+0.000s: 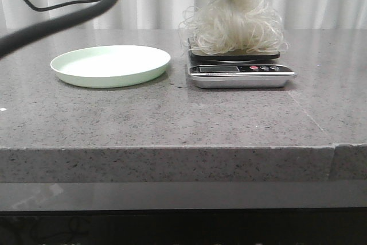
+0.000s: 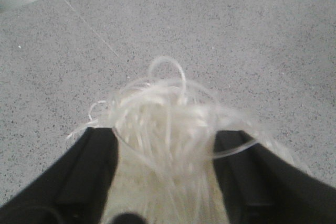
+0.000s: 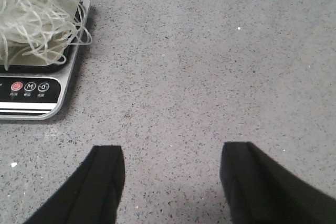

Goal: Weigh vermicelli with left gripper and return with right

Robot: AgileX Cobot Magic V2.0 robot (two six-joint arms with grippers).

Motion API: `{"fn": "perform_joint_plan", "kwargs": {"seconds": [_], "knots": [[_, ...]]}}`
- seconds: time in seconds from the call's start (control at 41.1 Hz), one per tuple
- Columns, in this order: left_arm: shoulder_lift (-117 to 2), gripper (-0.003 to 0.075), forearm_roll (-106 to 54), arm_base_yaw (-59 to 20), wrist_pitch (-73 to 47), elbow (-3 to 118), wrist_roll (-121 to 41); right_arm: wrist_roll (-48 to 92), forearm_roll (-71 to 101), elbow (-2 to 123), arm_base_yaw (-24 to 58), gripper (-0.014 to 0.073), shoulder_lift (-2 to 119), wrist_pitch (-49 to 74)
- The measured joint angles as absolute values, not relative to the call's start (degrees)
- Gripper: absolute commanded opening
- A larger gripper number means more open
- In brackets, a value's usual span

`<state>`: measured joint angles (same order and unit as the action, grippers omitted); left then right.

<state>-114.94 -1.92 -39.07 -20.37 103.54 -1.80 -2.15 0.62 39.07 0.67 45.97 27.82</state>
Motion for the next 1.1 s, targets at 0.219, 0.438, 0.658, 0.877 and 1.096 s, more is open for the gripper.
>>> {"fn": "perform_joint_plan", "kwargs": {"seconds": [0.219,0.438,0.658,0.877,1.096], "knots": [[-110.1,0.0524,-1.9,-39.1,-25.5,103.5,-1.8,-2.2,0.6,39.1,0.7,0.0508,46.0,27.7],[-99.6,0.0524,-1.7,-38.8,-32.5,103.7,-1.8,-2.2,0.6,39.1,0.7,0.0508,46.0,27.7],[-90.3,0.0524,-0.9,-38.3,-38.6,103.5,-1.8,-2.2,1.3,39.1,0.7,0.0508,46.0,27.7],[-80.8,0.0524,1.5,-38.3,-39.0,95.5,-1.9,-2.2,1.5,39.1,0.7,0.0508,46.0,27.7],[-69.8,0.0524,2.3,-38.3,-38.3,82.4,-1.9,-2.2,1.8,39.1,0.7,0.0508,46.0,27.7]]}}
